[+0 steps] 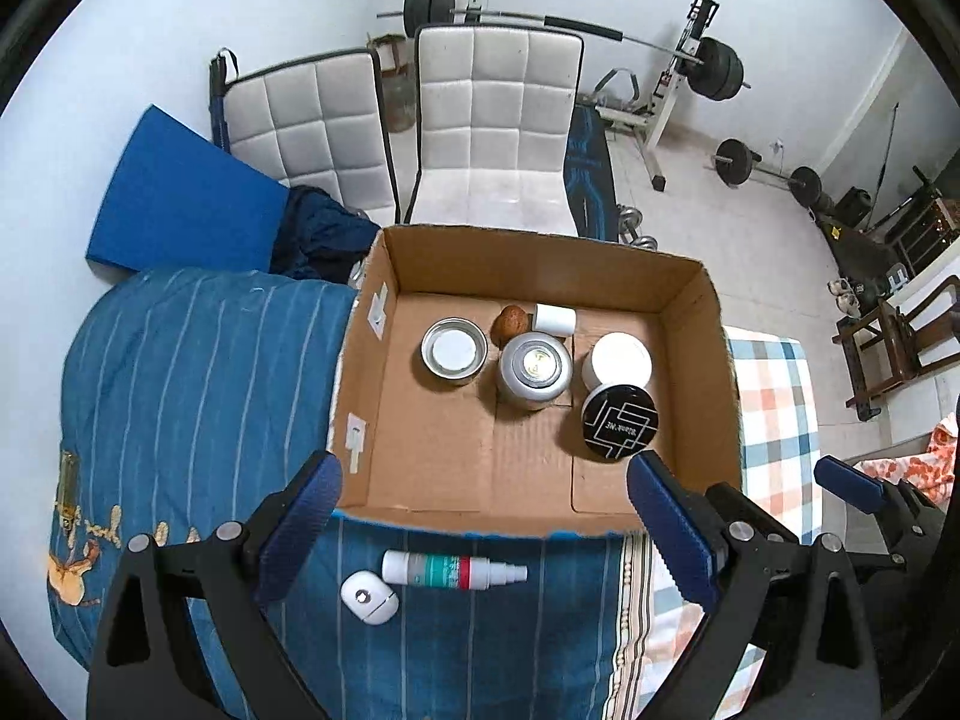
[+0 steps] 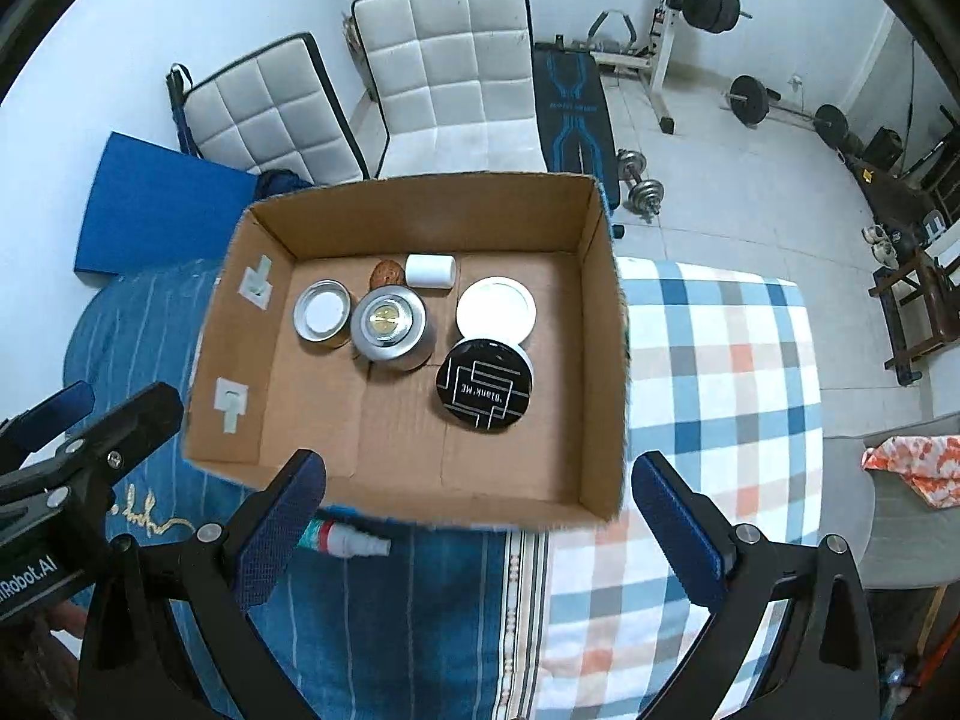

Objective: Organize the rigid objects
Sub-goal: 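Open both grippers to release the walnut and cylinder, then lift out, then grasp the white oval case with the left gripper while the right grasps the spray bottle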

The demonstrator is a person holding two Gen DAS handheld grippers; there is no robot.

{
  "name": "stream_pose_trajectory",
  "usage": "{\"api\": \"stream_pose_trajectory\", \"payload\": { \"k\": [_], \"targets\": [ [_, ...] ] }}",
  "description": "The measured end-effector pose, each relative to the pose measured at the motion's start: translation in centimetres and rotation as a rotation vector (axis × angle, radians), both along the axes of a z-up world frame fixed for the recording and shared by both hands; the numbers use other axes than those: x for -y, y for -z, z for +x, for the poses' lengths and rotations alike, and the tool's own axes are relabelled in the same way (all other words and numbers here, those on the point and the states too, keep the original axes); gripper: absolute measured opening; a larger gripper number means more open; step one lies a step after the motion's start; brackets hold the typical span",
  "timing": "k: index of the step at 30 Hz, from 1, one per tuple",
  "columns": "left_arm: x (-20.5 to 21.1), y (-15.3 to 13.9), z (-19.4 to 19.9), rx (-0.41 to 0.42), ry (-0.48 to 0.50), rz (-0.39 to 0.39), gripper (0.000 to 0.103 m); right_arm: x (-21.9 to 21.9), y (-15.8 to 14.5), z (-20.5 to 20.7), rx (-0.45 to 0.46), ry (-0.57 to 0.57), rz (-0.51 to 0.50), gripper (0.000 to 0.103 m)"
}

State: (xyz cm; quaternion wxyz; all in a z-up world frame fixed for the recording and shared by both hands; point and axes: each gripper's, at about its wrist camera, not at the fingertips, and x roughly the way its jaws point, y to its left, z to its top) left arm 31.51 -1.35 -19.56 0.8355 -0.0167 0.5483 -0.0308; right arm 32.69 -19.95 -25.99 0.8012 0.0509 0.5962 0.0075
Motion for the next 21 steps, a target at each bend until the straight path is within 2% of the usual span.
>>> {"api": "stream_pose_trajectory", "payload": {
  "k": [4,8,11,12,16,21],
  "targets": [
    [-1.0,-1.1,-1.8,0.018,0.005,-0.027,0.098,-0.2,-0.9,-1.7,0.004,0.013,0.02,0.103],
    [-3.1,-0.2,-3.0,-0.003,-0.01,-0.013,0.098,-1.0,0.2,-3.6,-0.029,0.029,0.037,0.103],
    [-5.3,2.5,-3.9,-0.055,-0.032,0.049,0.098,-2.5,3.0,-4.9,-0.097,0.036,0.065,0.103],
    [-6.4,4.4,-4.2,-0.095,-0.037,0.071,0.098,-3.4,4.3,-5.4,-0.118,0.027,0.075,0.103],
    [-10.3,10.1,-5.2,-0.231,-0.088,0.067,0.098,-7.6,9.2,-6.4,-0.184,-0.081,0.101,0.103],
    [-14.4,15.7,-6.9,-0.325,-0.168,0.08,0.098,-13.9,15.3,-5.6,-0.203,-0.33,-0.059,0.103]
  ]
}}
